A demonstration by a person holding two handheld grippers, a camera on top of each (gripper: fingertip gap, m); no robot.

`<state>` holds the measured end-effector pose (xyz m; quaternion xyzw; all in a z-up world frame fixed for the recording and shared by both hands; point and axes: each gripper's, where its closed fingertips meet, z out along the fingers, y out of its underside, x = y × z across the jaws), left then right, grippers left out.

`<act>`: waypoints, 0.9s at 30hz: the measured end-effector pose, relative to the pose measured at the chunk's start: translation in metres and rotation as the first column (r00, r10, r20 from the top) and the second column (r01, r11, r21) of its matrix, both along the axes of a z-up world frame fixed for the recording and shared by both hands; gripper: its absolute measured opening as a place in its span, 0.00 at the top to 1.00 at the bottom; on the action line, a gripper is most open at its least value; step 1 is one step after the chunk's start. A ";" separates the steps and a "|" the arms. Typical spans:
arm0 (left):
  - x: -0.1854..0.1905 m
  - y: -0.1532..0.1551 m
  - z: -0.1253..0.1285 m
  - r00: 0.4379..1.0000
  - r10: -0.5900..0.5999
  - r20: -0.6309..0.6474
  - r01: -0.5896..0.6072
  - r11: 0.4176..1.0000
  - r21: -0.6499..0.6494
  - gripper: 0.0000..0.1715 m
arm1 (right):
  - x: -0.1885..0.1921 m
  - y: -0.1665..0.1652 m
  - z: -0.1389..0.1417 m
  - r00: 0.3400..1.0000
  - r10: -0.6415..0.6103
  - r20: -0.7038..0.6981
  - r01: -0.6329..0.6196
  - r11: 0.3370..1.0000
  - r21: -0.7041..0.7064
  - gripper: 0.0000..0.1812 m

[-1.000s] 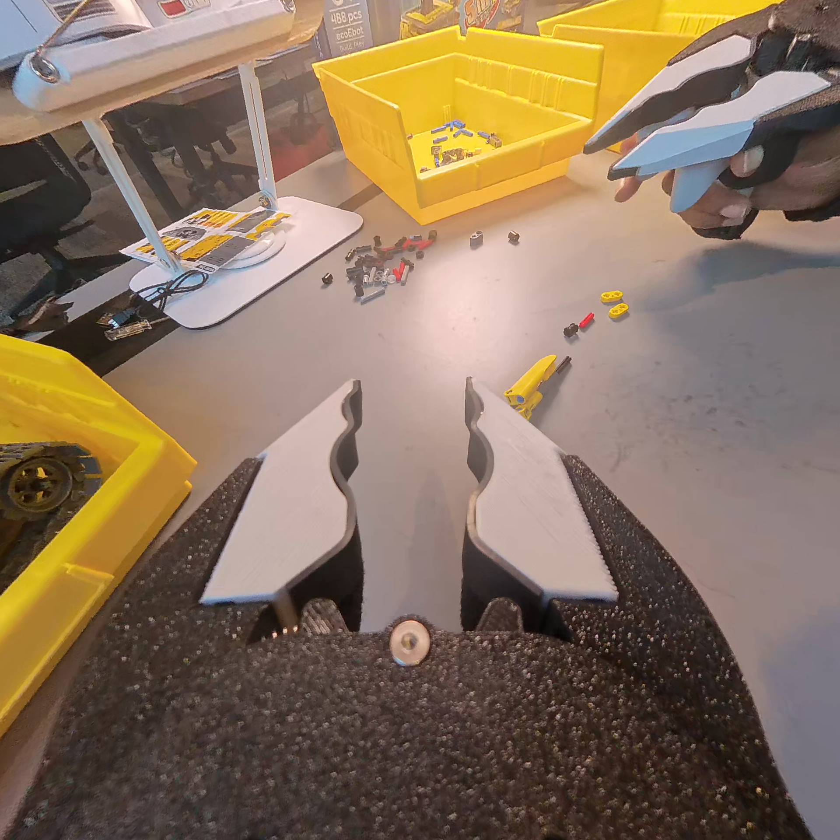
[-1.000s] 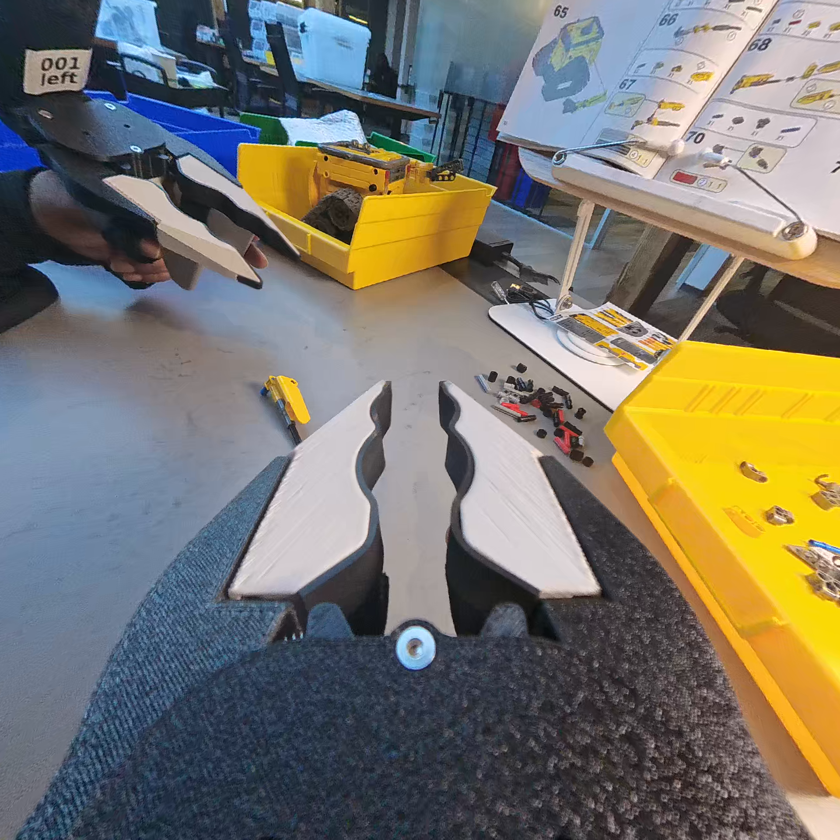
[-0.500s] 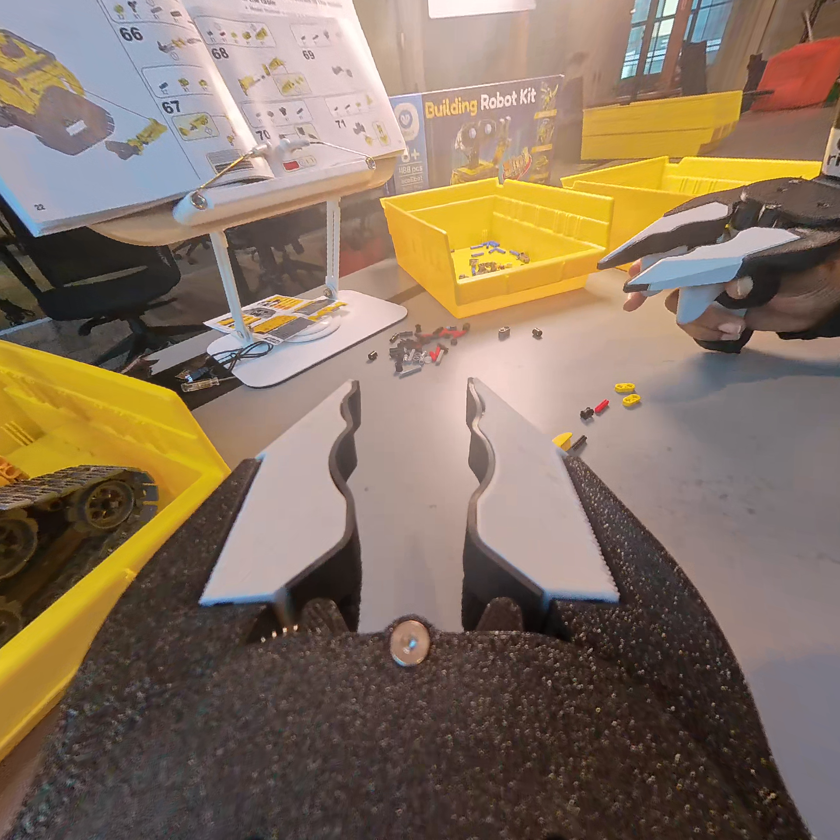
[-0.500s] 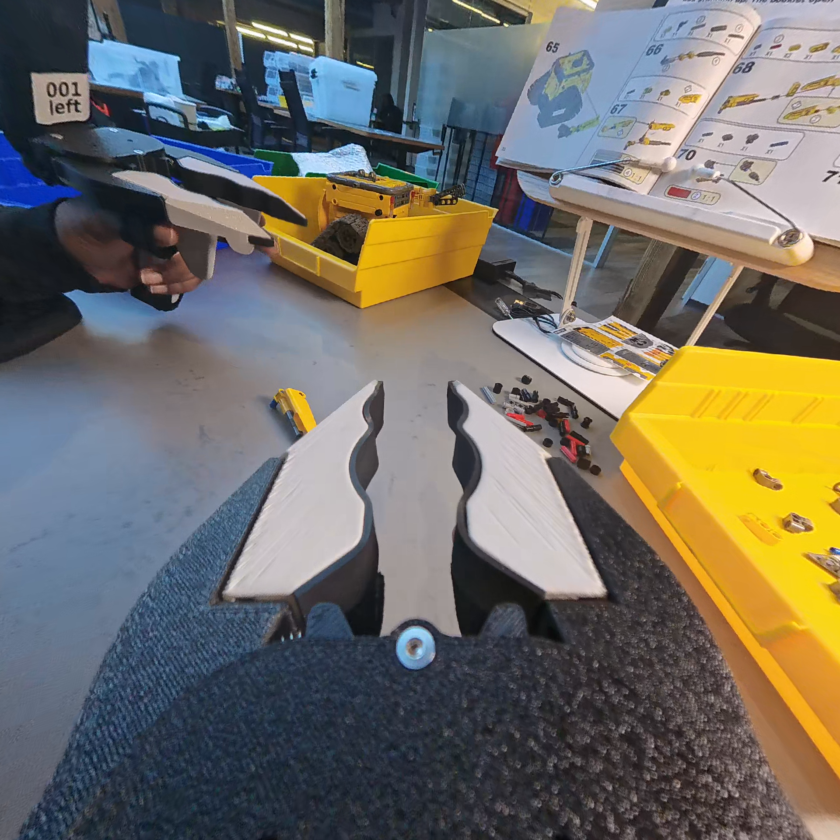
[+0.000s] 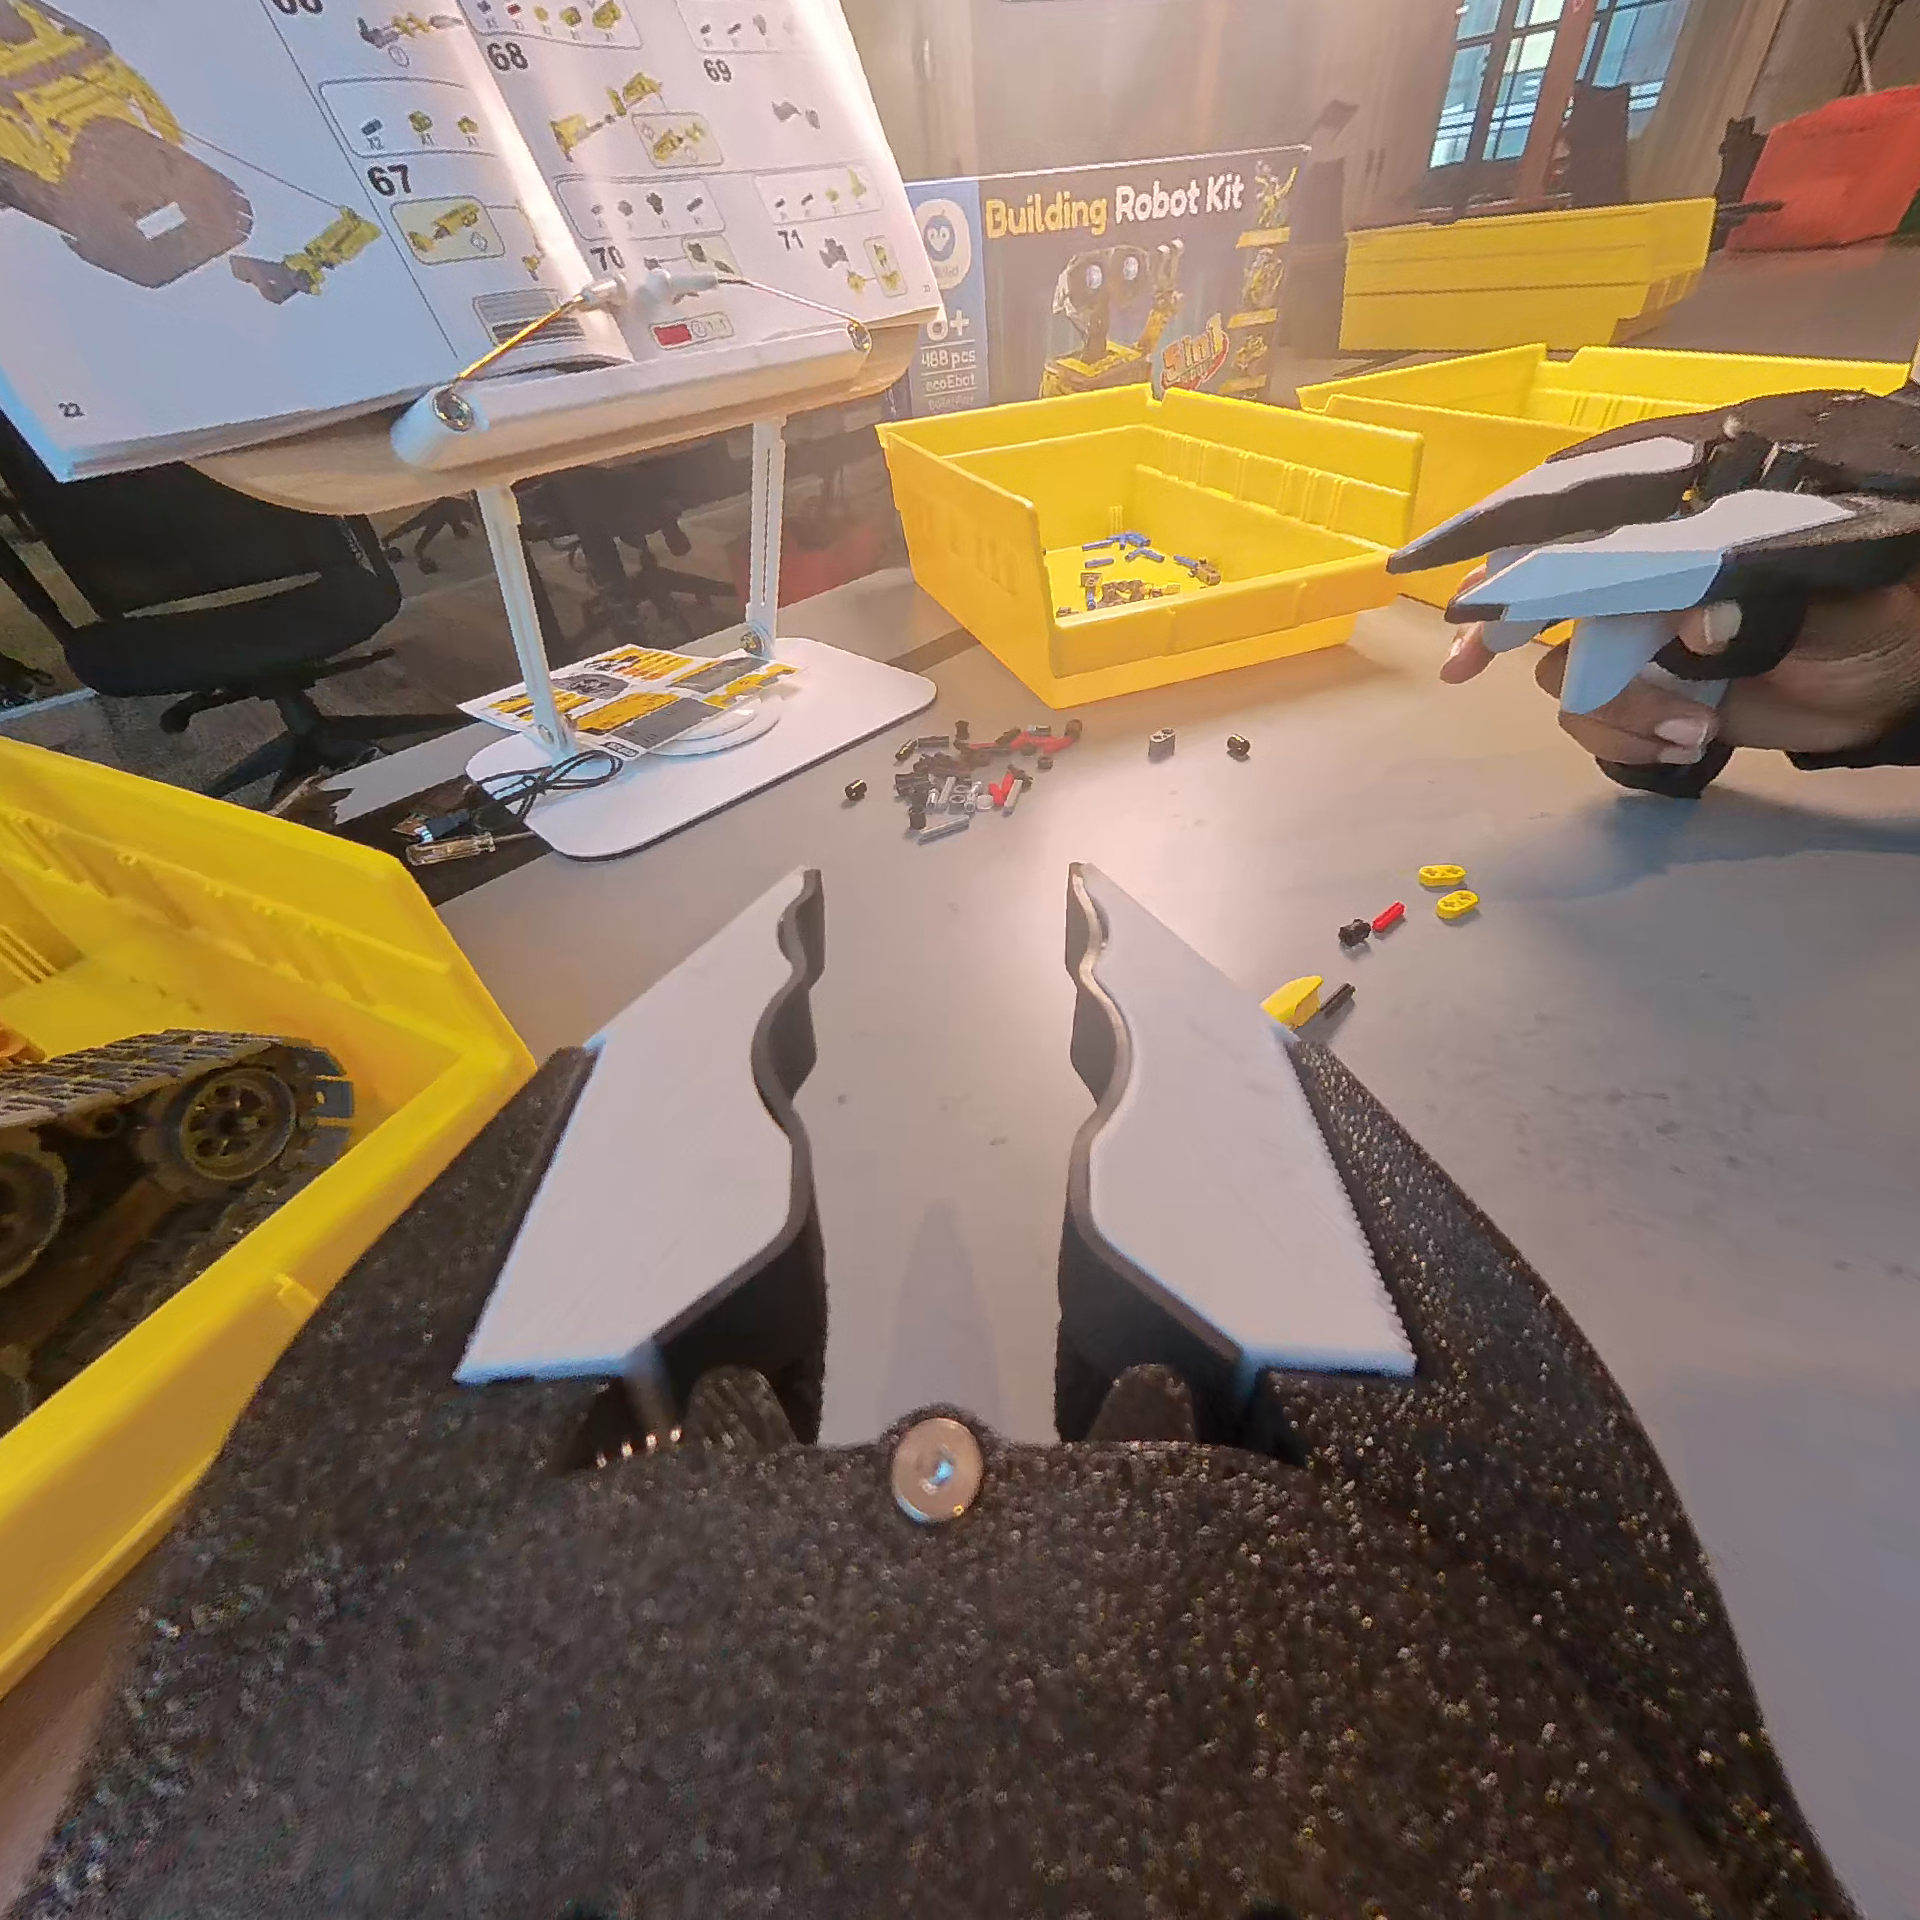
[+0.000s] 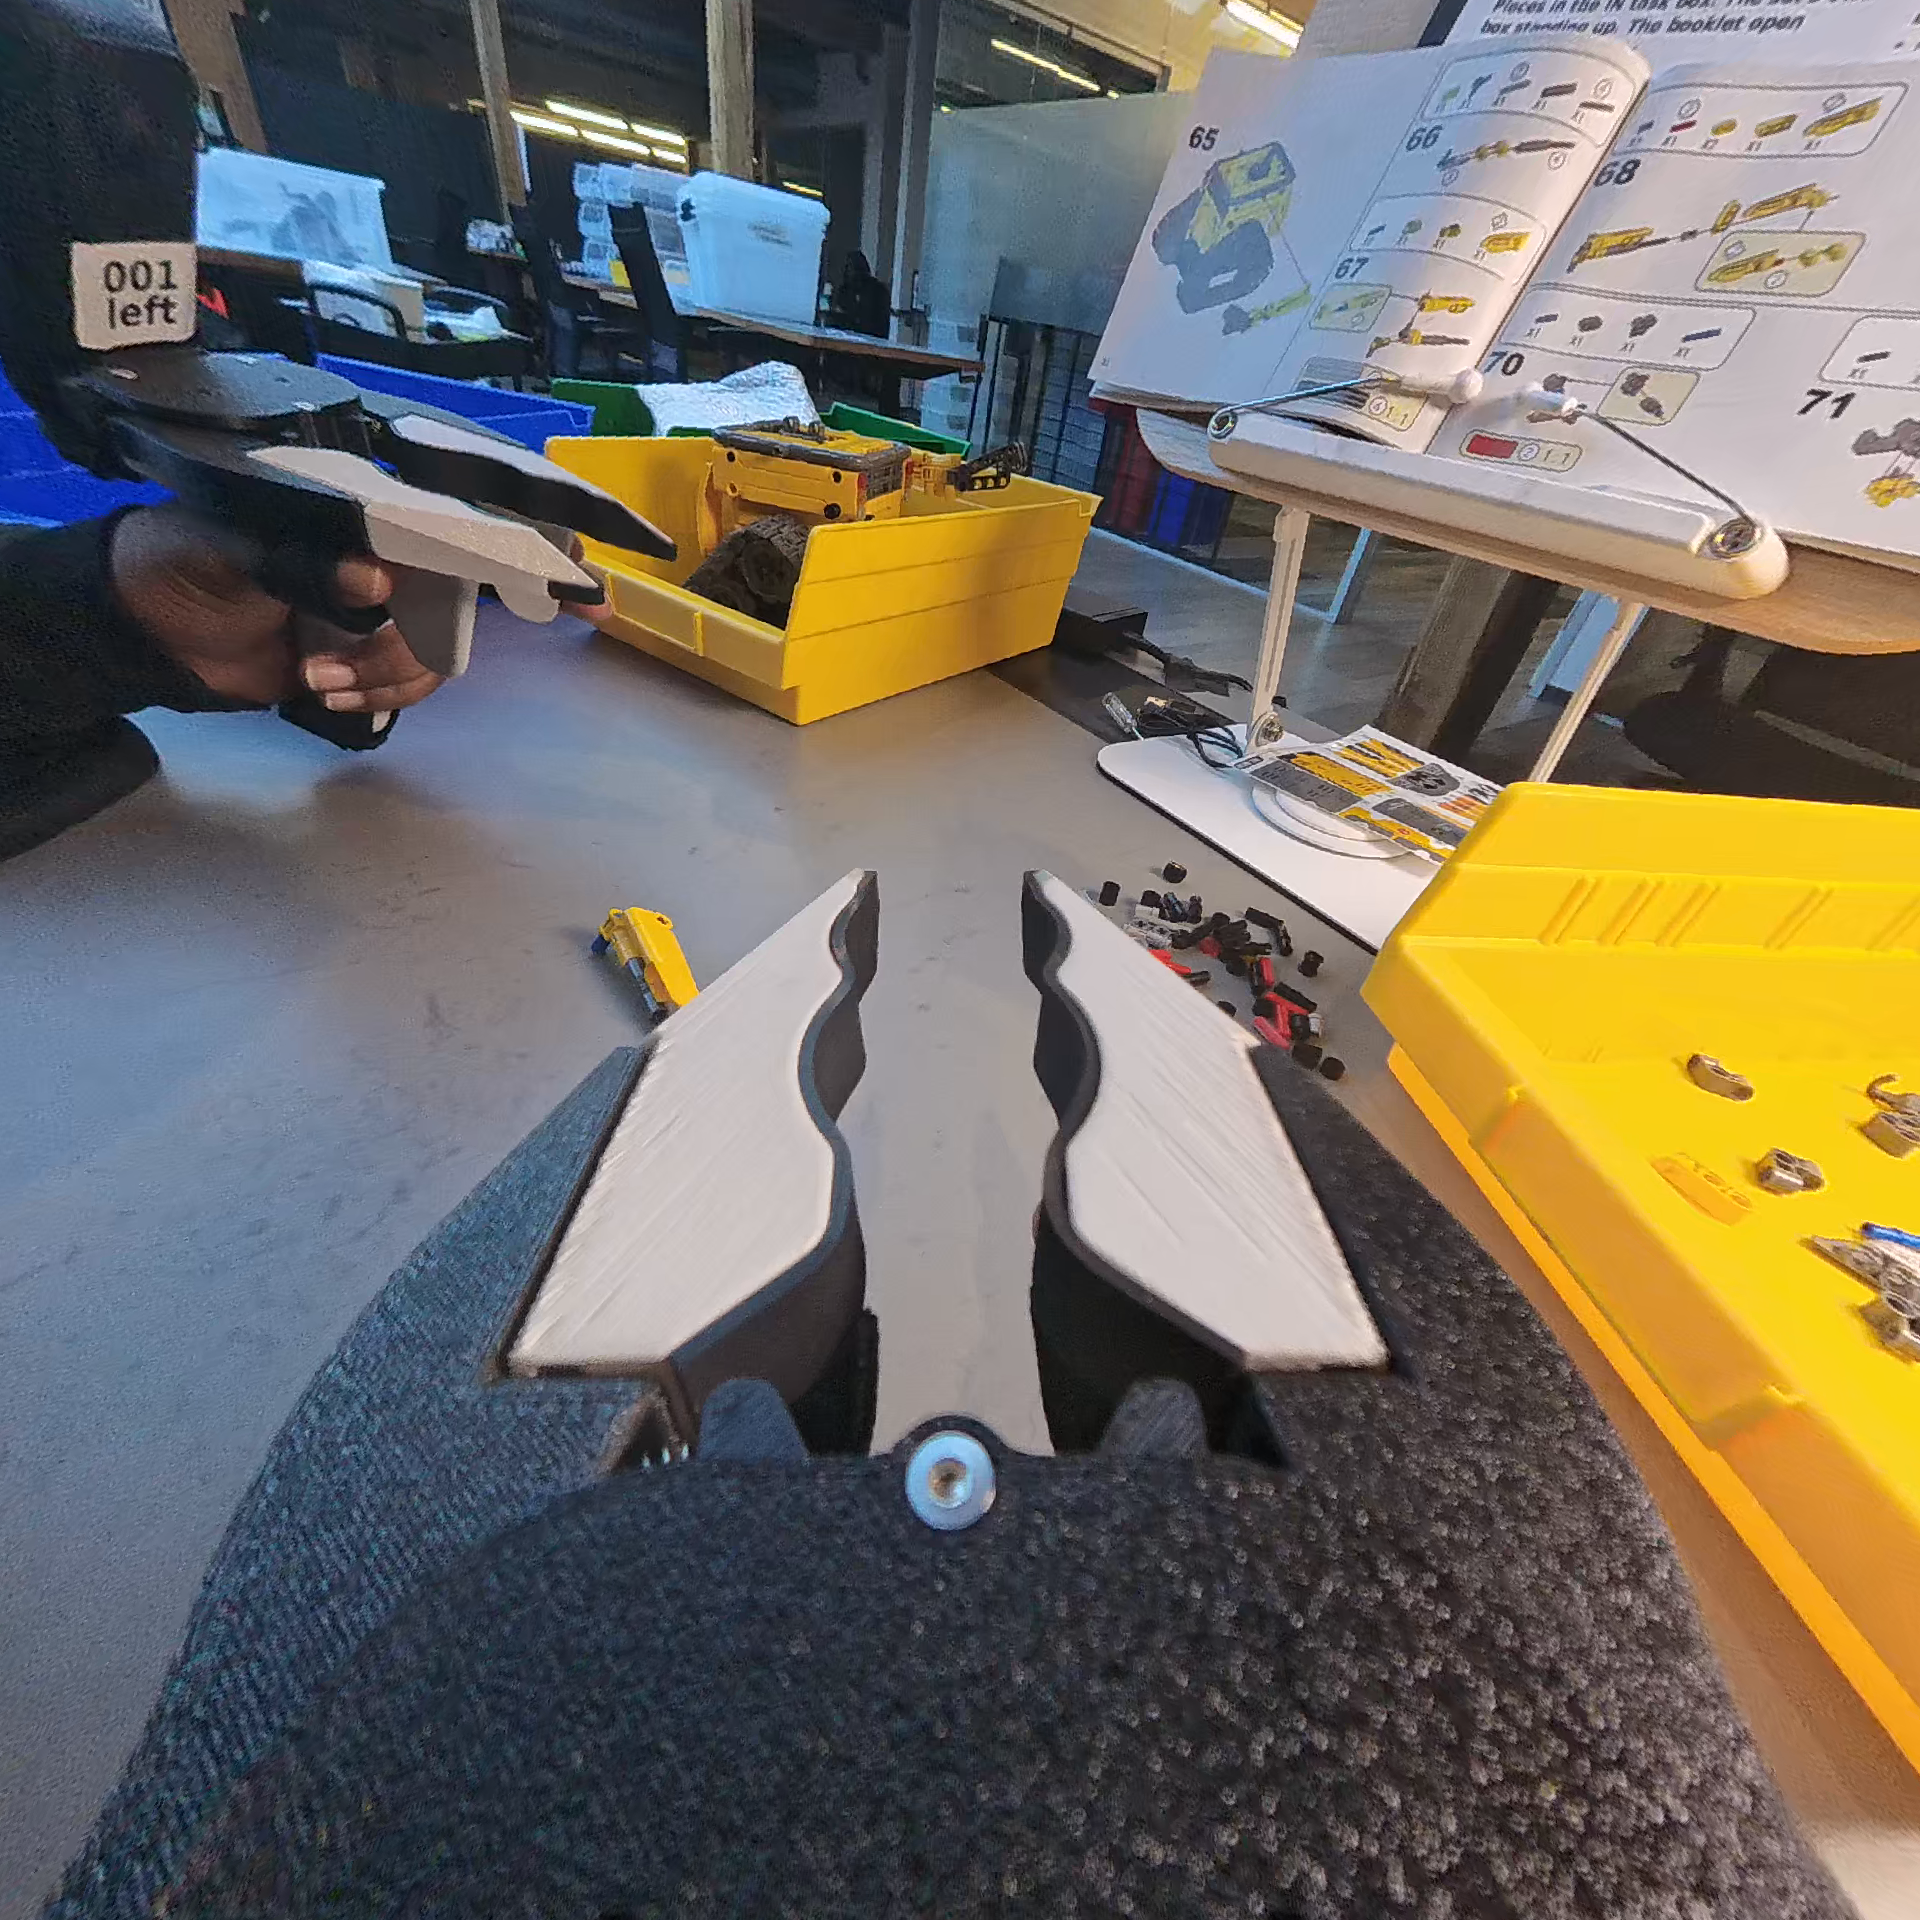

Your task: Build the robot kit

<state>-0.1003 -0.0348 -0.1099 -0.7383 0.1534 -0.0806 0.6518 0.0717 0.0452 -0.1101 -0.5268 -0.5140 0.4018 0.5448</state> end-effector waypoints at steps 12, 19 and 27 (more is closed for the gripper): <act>0.002 0.001 -0.005 1.000 -0.007 -0.013 0.007 1.000 -0.016 0.73 | 0.003 0.003 0.004 1.000 -0.011 -0.021 0.011 1.000 -0.012 0.85; 0.004 0.001 -0.006 1.000 -0.011 -0.019 0.011 1.000 -0.020 0.73 | 0.007 0.007 0.011 0.998 -0.038 -0.048 0.037 0.999 -0.008 0.85; 0.006 0.001 -0.007 0.999 -0.015 -0.037 0.014 1.000 -0.020 0.73 | 0.010 0.008 0.018 0.996 -0.056 -0.068 0.056 0.998 -0.002 0.85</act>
